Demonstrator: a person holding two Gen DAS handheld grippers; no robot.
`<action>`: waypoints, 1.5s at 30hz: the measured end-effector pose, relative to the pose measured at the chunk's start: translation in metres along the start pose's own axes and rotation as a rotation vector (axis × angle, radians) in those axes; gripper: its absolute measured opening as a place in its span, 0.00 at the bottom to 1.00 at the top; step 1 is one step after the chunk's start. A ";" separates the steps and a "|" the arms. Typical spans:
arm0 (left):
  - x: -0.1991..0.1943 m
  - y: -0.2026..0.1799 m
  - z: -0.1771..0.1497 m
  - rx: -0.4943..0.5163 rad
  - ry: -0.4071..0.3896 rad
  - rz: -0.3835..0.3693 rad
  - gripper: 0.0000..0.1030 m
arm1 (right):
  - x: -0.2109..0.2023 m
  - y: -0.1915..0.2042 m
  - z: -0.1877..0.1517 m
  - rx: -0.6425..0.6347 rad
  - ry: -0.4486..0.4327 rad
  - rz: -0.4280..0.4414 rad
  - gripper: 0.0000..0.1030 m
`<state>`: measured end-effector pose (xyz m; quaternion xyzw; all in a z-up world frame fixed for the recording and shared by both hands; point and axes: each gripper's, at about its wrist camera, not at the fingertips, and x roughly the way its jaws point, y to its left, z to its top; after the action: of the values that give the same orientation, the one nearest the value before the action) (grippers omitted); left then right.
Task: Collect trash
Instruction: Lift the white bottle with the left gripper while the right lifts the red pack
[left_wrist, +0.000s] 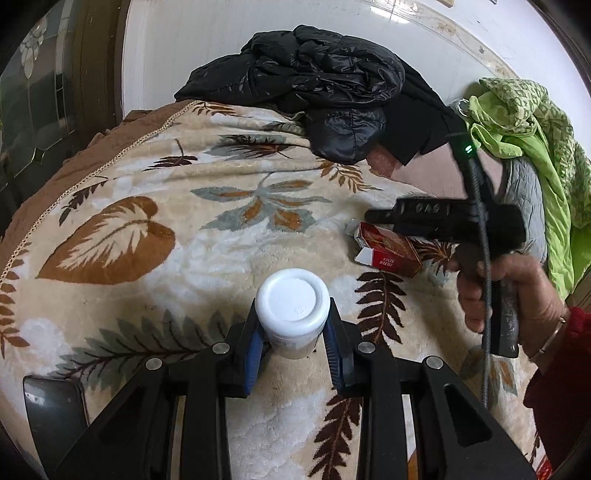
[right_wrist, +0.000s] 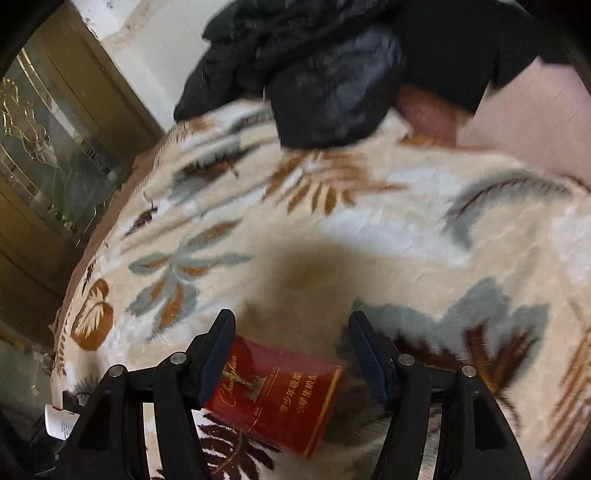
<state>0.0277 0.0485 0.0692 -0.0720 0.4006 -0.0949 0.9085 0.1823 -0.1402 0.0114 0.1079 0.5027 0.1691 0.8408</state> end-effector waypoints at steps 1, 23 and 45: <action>0.000 0.001 0.000 -0.002 -0.001 -0.002 0.28 | 0.000 0.000 -0.002 0.000 0.008 0.016 0.66; -0.001 0.001 0.002 -0.005 -0.004 0.000 0.28 | -0.036 0.047 -0.094 -0.195 -0.061 -0.240 0.60; -0.059 -0.098 -0.039 0.255 -0.118 -0.121 0.28 | -0.239 0.036 -0.285 0.188 -0.443 -0.372 0.60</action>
<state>-0.0518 -0.0355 0.1058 0.0144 0.3262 -0.1950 0.9249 -0.1798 -0.1978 0.0836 0.1257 0.3315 -0.0630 0.9329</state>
